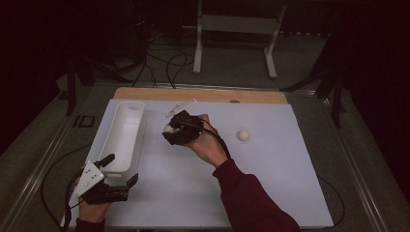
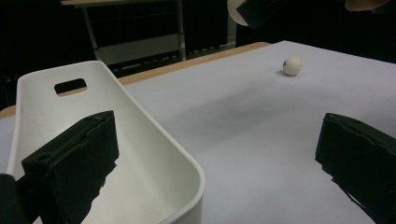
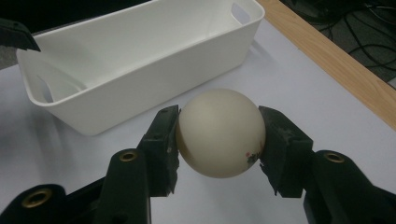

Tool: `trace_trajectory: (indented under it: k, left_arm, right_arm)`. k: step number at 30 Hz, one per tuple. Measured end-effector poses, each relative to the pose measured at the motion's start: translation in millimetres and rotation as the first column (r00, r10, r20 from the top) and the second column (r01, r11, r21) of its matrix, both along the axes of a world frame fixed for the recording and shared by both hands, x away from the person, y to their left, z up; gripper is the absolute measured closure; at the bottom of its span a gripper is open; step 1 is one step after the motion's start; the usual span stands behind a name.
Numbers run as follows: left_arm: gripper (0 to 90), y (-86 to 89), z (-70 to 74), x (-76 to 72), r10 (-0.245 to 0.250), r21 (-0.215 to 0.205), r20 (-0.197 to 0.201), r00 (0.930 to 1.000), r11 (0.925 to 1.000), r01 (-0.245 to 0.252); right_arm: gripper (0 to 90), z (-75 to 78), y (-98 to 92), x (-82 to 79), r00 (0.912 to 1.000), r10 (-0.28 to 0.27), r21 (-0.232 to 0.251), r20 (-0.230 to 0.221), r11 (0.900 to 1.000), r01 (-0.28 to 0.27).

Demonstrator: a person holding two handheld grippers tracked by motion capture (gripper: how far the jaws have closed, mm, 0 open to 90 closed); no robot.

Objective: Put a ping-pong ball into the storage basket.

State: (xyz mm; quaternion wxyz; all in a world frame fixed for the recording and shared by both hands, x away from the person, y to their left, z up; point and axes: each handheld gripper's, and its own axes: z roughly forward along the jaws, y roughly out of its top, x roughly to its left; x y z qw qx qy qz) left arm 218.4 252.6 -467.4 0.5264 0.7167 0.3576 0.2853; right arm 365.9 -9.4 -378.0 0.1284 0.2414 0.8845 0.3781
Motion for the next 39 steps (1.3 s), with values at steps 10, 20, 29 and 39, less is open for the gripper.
trace_trajectory:
  k: [10,20,29,39]
  left_arm:
    - [0.0,-0.3,0.2,0.0,0.0,-0.002,0.003,1.0,1.0,0.0]
    - [0.0,0.3,0.3,-0.1,-0.001,0.0,0.003,1.0,1.0,0.001]
    - [0.0,0.3,0.5,-0.2,-0.001,0.0,0.004,1.0,1.0,0.001]
    - [0.0,0.7,0.8,-0.6,0.001,-0.002,0.006,1.0,1.0,-0.001]
  right_arm:
    - [50.7,0.9,5.5,-0.5,1.0,0.007,0.006,-0.002,1.0,-0.007]
    - [50.7,2.3,11.5,-0.7,1.0,0.009,0.01,0.004,1.0,-0.009]
    - [50.7,3.4,15.6,-0.5,0.9999,0.012,0.01,0.004,1.0,-0.012]
    - [50.7,3.2,21.3,-0.7,0.9998,0.019,0.02,0.007,1.0,-0.019]
